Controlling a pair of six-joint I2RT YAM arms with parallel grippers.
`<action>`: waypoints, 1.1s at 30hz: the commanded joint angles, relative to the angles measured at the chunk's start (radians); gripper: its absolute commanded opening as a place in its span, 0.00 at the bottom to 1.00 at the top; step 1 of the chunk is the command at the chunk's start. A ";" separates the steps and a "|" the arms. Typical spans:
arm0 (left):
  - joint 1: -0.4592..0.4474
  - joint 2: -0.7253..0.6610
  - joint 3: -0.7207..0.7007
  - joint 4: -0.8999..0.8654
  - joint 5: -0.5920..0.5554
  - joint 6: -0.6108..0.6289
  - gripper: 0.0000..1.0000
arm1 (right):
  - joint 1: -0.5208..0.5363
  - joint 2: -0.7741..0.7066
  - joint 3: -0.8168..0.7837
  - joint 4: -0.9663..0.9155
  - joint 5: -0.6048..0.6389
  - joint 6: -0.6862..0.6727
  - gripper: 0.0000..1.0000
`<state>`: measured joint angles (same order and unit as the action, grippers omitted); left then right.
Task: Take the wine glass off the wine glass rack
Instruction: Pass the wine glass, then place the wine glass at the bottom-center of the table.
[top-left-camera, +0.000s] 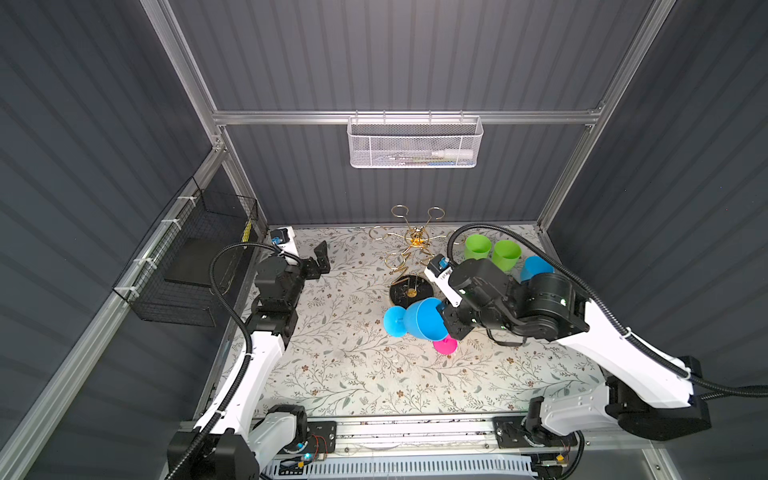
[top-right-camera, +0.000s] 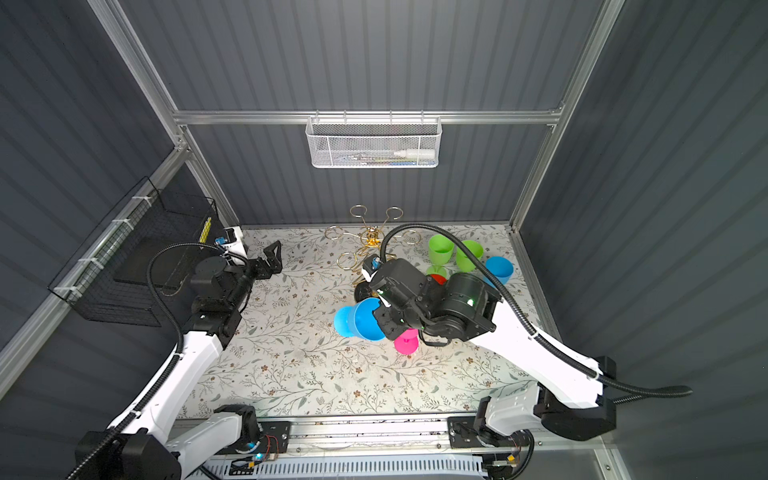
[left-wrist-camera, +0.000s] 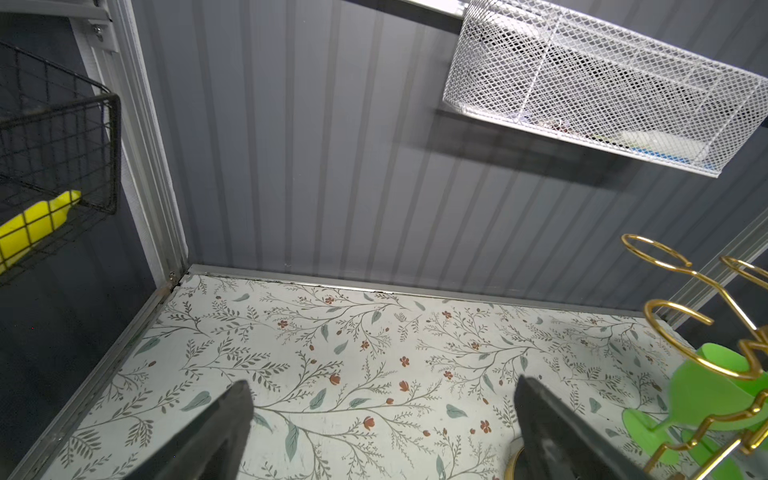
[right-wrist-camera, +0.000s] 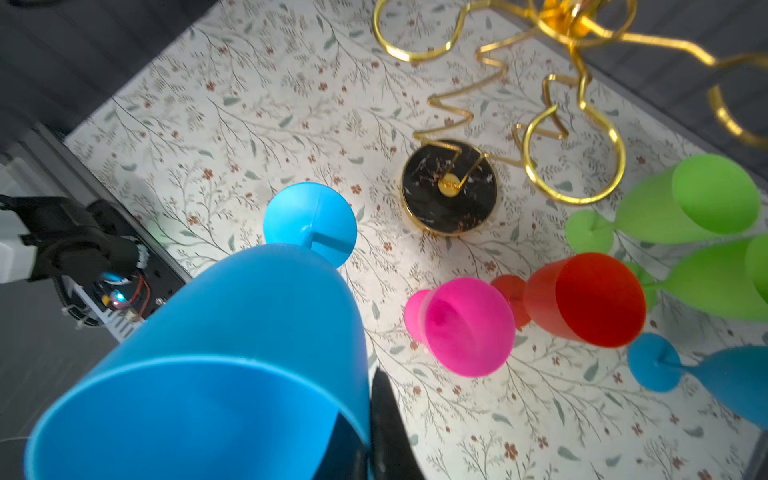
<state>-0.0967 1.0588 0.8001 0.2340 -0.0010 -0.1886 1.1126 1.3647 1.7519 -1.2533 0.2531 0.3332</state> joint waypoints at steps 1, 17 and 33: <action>0.006 -0.006 -0.010 0.037 -0.013 0.031 1.00 | 0.004 0.019 -0.020 -0.085 0.019 0.059 0.00; 0.009 0.022 -0.033 0.050 -0.015 0.044 1.00 | -0.031 0.271 -0.051 -0.060 -0.051 0.006 0.00; 0.012 0.043 -0.037 0.060 -0.024 0.054 1.00 | -0.079 0.335 -0.169 0.095 -0.072 -0.016 0.10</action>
<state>-0.0944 1.0977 0.7761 0.2718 -0.0086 -0.1562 1.0420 1.6863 1.6001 -1.1843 0.1940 0.3275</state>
